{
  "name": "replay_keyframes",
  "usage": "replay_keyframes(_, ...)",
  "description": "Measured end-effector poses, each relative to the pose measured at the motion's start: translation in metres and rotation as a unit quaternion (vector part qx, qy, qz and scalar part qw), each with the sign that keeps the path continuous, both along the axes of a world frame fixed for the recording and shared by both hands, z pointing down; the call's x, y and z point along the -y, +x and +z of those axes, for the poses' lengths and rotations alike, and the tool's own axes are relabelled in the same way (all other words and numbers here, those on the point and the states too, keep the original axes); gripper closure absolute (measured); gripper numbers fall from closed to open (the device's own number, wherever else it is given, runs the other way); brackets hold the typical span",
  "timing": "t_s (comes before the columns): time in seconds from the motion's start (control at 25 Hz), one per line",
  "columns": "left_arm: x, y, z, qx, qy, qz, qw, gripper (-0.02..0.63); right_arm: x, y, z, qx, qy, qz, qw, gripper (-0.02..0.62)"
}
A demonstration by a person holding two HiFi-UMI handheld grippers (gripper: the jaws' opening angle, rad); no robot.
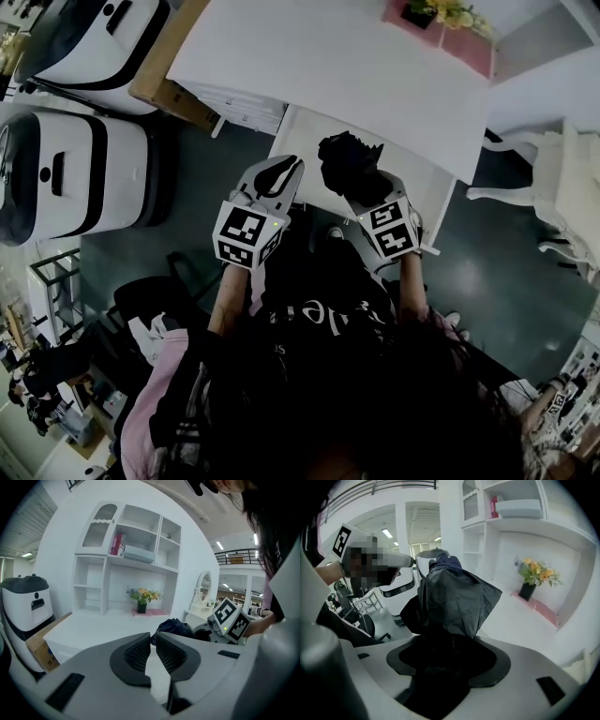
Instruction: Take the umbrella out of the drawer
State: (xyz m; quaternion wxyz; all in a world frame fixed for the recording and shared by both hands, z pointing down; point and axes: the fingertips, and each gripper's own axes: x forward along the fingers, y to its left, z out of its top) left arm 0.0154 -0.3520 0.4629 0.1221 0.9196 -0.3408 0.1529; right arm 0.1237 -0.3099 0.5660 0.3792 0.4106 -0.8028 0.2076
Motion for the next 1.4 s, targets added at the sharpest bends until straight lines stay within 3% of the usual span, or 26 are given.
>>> replay_keyframes(0.4, -0.053, 0.036, -0.017, -0.007, 0.016, -0.017, 0.9997, 0.561, -0.05, 0.037, -0.054, 0.045, 0.038, 0.029, 0.998, 0.316)
replay_keyframes(0.76, -0.119, 0.053, -0.006, 0.016, -0.008, -0.035, 0.9992, 0.561, -0.095, 0.067, -0.049, 0.055, 0.038, 0.036, 0.997, 0.316)
replay_keyframes(1.16, -0.143, 0.045, -0.015, 0.02, 0.003, -0.033, 0.9993, 0.561, -0.119, 0.048, -0.045, 0.074, 0.033, 0.039, 0.996, 0.316)
replay_keyframes(1.4, -0.158, 0.015, -0.027, 0.006, 0.005, -0.027, 0.9996, 0.561, -0.135, 0.016, -0.062, 0.089, 0.027, 0.061, 0.994, 0.316)
